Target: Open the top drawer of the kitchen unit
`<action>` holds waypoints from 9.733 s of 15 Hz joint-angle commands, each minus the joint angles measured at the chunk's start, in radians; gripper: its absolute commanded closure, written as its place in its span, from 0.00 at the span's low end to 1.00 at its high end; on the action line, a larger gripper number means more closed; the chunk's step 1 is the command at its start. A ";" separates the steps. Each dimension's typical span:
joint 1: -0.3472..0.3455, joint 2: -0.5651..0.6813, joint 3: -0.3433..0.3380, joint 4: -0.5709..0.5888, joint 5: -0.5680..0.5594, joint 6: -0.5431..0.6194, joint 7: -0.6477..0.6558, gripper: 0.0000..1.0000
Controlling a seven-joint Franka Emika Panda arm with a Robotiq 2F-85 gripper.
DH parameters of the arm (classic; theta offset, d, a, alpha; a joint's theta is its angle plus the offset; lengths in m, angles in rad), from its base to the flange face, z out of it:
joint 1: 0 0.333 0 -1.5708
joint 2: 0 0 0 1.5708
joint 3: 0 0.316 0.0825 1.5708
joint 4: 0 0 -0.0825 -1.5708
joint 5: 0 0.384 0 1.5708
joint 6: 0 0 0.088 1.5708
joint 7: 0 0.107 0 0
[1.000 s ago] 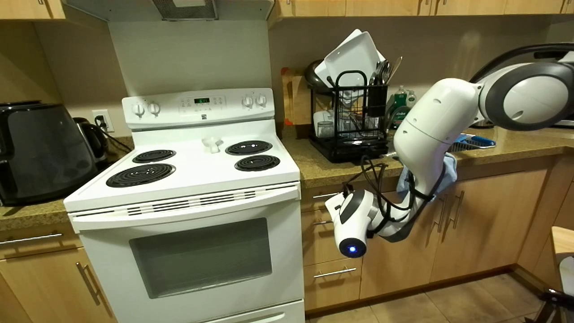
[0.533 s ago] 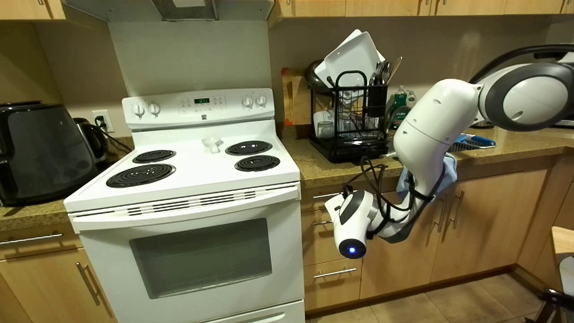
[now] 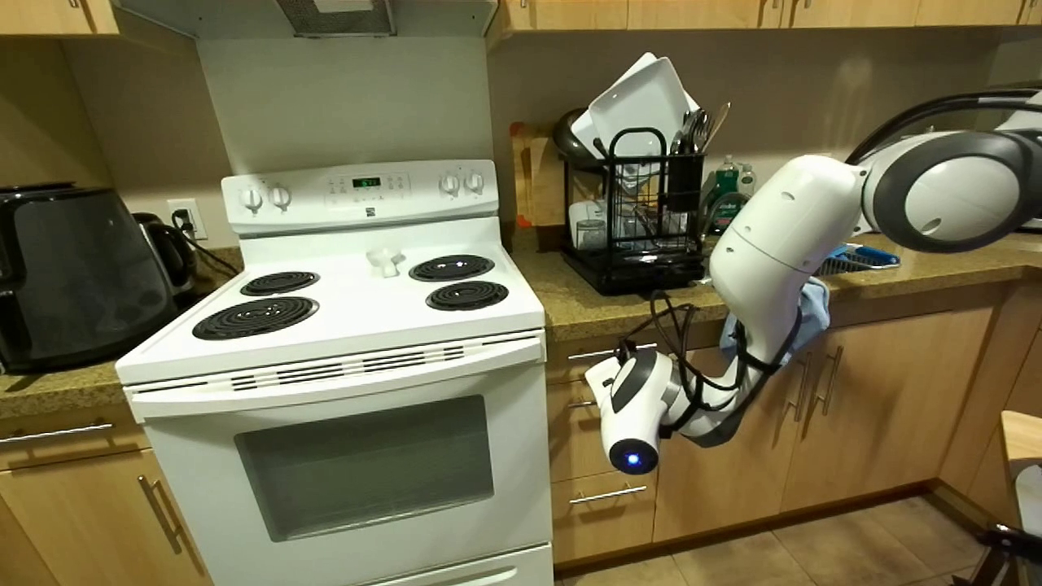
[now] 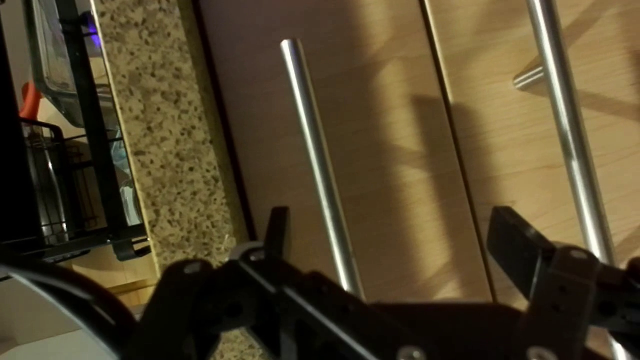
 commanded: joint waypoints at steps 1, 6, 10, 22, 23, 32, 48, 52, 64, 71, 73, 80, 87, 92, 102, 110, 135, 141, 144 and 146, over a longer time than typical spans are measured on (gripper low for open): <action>-0.004 0.053 0.001 0.081 -0.003 -0.034 -0.005 0.00; -0.003 0.098 -0.019 0.192 -0.001 -0.047 -0.029 0.00; -0.001 0.137 -0.046 0.261 -0.013 -0.039 -0.071 0.26; 0.021 0.157 -0.058 0.271 -0.027 -0.062 -0.104 0.98; 0.024 0.149 -0.057 0.256 -0.031 -0.065 -0.105 1.00; 0.019 0.018 -0.040 0.037 -0.124 0.020 -0.119 0.98; -0.033 -0.234 0.036 -0.295 -0.188 0.171 -0.152 0.98; -0.052 -0.261 0.042 -0.340 -0.226 0.191 -0.139 0.98; -0.076 -0.443 0.136 -0.643 -0.281 0.270 -0.194 0.98; -0.088 -0.537 0.164 -0.768 -0.287 0.374 -0.283 0.98; -0.100 -0.570 0.163 -0.794 -0.303 0.452 -0.344 0.65; -0.154 -0.660 0.155 -0.843 -0.308 0.674 -0.474 0.22; -0.234 -0.770 0.143 -0.879 -0.313 0.889 -0.565 0.00; -0.249 -0.826 0.091 -0.865 -0.228 1.043 -0.677 0.00; -0.315 -0.821 0.036 -0.914 0.545 1.164 -1.360 0.00; -0.633 -0.817 0.461 -0.869 1.219 0.916 -1.754 0.00; -0.012 -0.454 -0.143 -0.222 1.604 0.566 -0.978 0.00; -0.003 -0.418 -0.139 -0.188 1.631 0.505 -0.962 0.00; -0.002 -0.443 -0.128 -0.208 1.639 0.483 -0.974 0.00; -0.002 -0.454 -0.120 -0.215 1.641 0.454 -0.982 0.00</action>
